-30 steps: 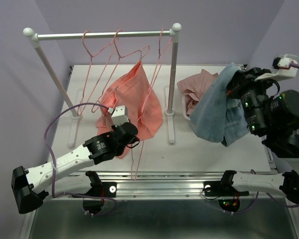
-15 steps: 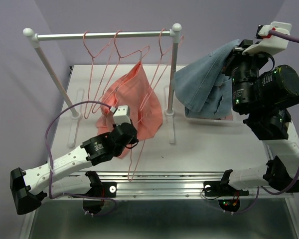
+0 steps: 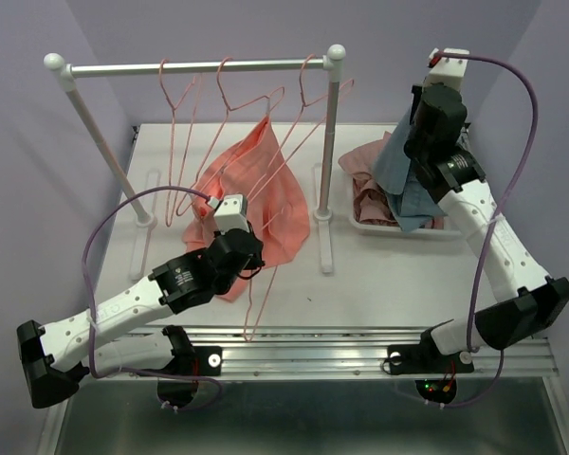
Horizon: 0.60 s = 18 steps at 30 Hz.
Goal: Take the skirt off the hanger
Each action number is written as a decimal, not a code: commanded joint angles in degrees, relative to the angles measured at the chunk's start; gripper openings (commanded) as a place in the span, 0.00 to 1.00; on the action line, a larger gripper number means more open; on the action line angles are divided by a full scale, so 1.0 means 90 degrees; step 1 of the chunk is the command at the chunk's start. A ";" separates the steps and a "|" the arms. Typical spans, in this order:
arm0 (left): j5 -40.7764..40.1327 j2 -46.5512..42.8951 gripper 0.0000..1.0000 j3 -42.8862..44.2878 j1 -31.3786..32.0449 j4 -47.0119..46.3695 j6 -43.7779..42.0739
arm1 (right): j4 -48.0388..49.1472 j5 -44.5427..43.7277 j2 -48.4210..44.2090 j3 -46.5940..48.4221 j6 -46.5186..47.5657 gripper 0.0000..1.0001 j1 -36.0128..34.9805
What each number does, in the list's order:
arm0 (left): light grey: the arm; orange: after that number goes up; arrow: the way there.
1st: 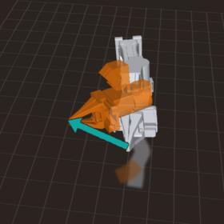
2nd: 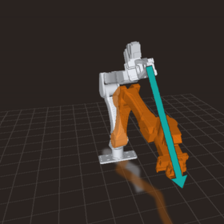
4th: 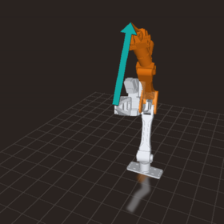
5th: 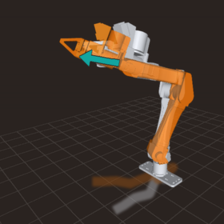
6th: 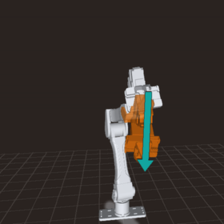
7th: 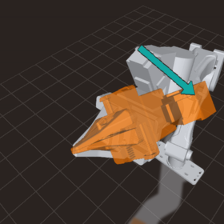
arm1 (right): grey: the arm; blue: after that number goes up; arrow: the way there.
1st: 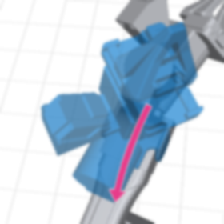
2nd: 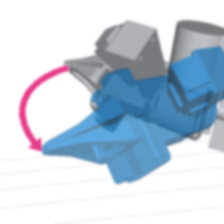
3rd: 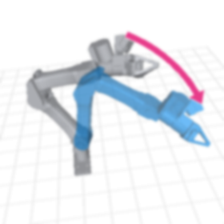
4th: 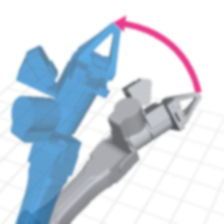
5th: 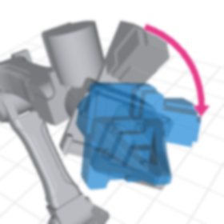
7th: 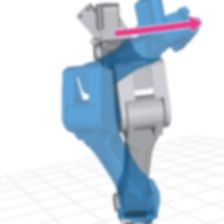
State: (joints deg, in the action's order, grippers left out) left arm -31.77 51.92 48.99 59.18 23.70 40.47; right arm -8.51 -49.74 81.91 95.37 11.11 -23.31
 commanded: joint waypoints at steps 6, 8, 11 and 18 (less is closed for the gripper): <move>-0.0103 0.0031 0.00 0.0523 0.0026 -0.0153 -0.0482 | 0.0497 0.2244 -0.0761 -0.3035 -0.2532 0.01 0.1514; -0.0113 0.0090 0.00 0.0678 0.0026 -0.0153 -0.0580 | 0.0506 0.2381 -0.0751 -0.3786 -0.2902 0.01 0.1700; -0.0074 0.0188 0.00 0.0855 0.0036 -0.0173 -0.0765 | 0.0526 0.2615 -0.0508 -0.4297 -0.3284 0.01 0.2120; 0.0336 0.0266 0.00 0.0943 0.0065 -0.0290 -0.0971 | 0.0536 0.2870 0.0702 -0.4718 -0.3695 0.01 0.2414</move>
State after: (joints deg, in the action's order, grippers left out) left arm -30.33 54.37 55.02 59.22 23.11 34.02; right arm -6.57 -25.91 84.47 53.67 -17.67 -1.91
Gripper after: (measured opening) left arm 0.074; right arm 0.055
